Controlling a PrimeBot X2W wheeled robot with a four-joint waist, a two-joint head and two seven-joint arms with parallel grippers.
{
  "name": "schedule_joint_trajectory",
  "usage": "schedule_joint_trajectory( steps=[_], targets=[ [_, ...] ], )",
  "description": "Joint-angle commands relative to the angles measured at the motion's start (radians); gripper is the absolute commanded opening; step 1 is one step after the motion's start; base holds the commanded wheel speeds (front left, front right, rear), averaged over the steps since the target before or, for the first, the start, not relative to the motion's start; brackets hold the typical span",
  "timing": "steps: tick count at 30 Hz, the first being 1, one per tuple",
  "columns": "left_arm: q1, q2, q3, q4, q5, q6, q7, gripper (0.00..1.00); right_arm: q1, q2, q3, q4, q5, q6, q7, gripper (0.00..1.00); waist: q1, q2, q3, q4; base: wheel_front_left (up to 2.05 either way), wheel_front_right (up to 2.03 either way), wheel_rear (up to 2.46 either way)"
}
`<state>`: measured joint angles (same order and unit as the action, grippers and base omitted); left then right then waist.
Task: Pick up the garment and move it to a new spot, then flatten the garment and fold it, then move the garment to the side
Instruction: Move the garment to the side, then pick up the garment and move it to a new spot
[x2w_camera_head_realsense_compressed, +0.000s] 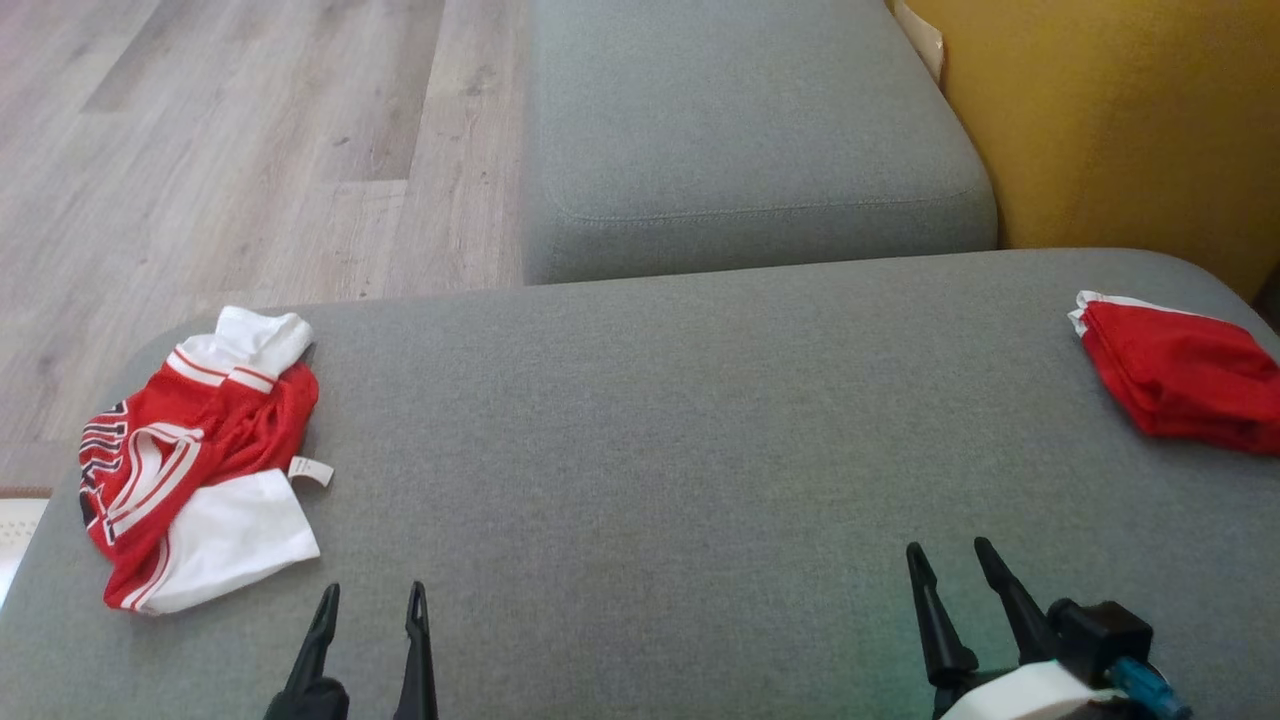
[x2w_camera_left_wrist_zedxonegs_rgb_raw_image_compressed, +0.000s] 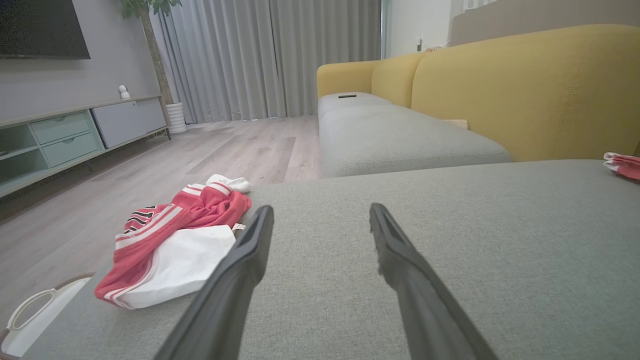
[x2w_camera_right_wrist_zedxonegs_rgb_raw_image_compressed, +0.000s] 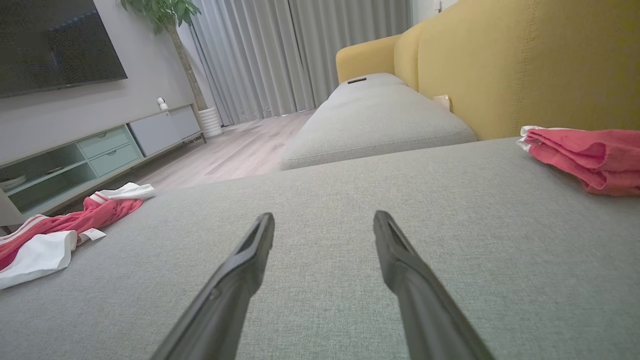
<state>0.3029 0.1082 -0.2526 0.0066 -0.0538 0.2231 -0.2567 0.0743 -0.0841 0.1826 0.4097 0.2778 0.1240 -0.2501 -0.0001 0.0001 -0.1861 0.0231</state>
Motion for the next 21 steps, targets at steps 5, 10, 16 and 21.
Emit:
schedule_joint_trajectory(
  steps=[5,10,16,21],
  targets=[
    [-0.04,-0.015,0.044,-0.024,0.018,-0.009,-0.005,1.0,-0.021,0.002,0.012,-0.041,-0.017,0.007,-0.012,1.0,0.0001,-0.0001,-0.002,-0.002,0.0,0.0,0.0],
    [-0.042,-0.017,0.049,-0.017,0.028,-0.016,-0.005,1.0,-0.018,0.002,0.011,-0.042,-0.025,0.007,-0.012,1.0,0.0001,-0.0001,-0.002,-0.001,0.0,0.0,0.0],
    [-0.042,-0.019,0.052,-0.01,0.034,-0.019,-0.005,1.0,-0.013,0.003,0.008,-0.043,-0.03,0.007,-0.012,1.0,0.0001,-0.0001,-0.001,-0.002,0.0,0.0,0.0],
    [-0.044,-0.021,0.055,-0.005,0.033,-0.023,-0.005,1.0,-0.011,0.002,0.007,-0.043,-0.027,0.007,-0.012,1.0,0.0001,-0.0001,0.003,-0.002,0.0,0.0,0.0]
  ],
)
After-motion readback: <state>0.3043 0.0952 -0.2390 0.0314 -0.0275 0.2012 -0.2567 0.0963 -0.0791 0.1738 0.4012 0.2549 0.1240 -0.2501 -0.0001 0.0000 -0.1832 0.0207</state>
